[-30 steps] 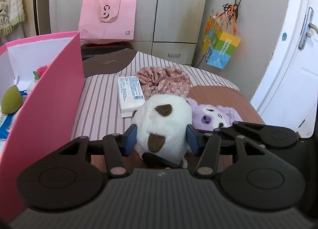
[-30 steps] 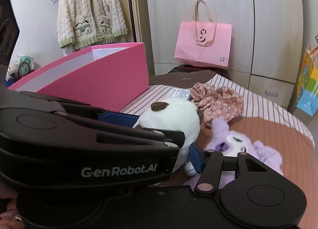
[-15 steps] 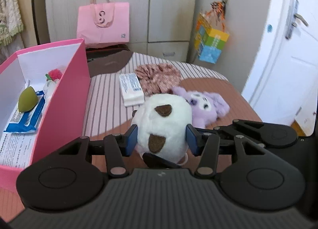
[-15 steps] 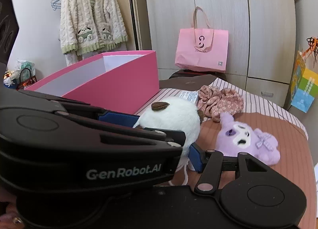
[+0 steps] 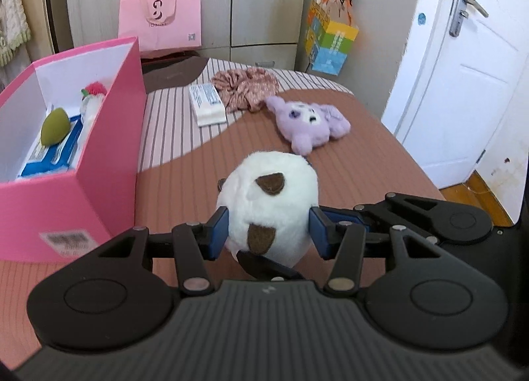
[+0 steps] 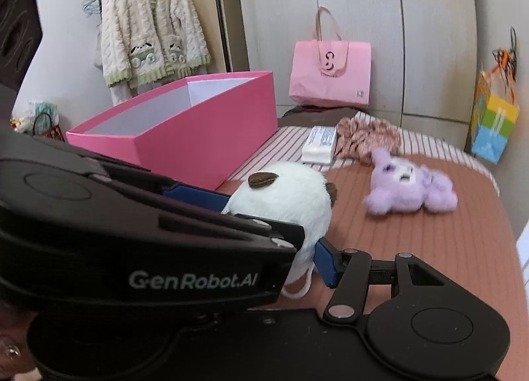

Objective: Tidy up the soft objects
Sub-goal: 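Carry the white plush into the pink box and open left tool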

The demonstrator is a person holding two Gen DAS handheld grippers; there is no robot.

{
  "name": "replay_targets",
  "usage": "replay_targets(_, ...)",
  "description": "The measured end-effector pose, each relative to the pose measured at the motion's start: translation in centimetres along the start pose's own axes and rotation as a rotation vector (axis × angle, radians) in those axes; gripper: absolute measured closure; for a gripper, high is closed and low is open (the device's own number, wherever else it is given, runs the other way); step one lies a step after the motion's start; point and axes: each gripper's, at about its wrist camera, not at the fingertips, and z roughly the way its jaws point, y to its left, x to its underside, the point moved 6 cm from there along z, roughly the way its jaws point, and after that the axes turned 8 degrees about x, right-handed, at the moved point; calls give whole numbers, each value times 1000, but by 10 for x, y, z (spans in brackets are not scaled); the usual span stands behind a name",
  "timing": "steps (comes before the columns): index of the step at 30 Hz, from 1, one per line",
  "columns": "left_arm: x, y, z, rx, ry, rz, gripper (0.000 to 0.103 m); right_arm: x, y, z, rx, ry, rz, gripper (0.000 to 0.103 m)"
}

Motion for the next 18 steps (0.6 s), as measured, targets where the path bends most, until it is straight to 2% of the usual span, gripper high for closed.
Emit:
replay_targets(10,18,0,-53,61,11,29,53,6,34,-41,9,-39,-103,41)
replay_targets(14,21,1,-76,56,7,48,54,3,50,-58,11,-48,-136,41)
replay_targets(18,21,5,-103,44,-14,42,55,-6,73,-78,25,-89,-267,41)
